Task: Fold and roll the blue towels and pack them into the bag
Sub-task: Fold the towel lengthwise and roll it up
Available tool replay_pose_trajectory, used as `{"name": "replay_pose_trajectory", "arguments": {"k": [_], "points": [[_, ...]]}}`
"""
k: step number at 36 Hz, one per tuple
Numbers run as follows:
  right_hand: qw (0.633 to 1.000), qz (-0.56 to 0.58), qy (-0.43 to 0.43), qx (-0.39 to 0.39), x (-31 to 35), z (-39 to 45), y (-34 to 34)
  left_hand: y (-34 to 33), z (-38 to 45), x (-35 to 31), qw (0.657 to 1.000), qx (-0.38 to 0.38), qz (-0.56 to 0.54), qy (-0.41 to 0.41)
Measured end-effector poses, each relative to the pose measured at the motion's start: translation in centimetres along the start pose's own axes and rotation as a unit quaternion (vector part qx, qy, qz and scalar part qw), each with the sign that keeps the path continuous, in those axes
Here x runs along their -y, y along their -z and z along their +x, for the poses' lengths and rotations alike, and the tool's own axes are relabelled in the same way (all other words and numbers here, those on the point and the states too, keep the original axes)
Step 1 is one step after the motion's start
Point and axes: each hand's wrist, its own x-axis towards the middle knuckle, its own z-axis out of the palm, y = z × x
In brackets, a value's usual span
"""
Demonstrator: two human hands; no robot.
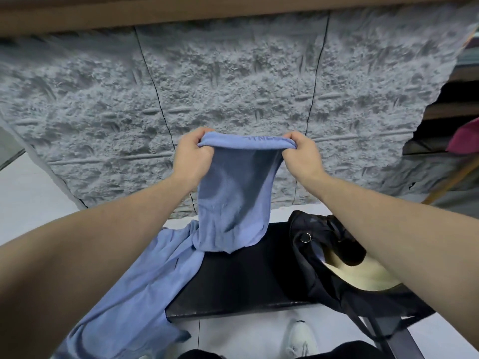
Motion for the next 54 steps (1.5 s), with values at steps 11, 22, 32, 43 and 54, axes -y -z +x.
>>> {"name": "replay_pose_trajectory", "arguments": {"k": [11, 22, 32, 43, 54], "points": [[0.999, 0.011, 0.034, -0.007, 0.8, -2.1, 2.1, 1.8, -2.0, -0.9, 0.999, 0.041, 0.029, -0.001], [0.996, -0.056, 0.007, 0.063, 2.5, -5.9, 4.8, 4.1, -5.5, -3.6, 0.972, 0.167, 0.098, 0.130], [0.991, -0.046, -0.003, 0.127, 3.8, -10.2, 7.7, 6.1, -9.4, -5.0, 0.978, 0.158, 0.066, 0.117], [0.965, -0.035, -0.048, 0.257, 3.5, -15.2, 10.0, 7.7, -14.2, -5.0, 0.955, 0.237, 0.045, 0.174], [0.889, -0.135, -0.141, 0.414, 0.5, -18.0, 7.9, 7.7, -17.8, -2.2, 0.901, 0.354, 0.095, 0.232]]}}
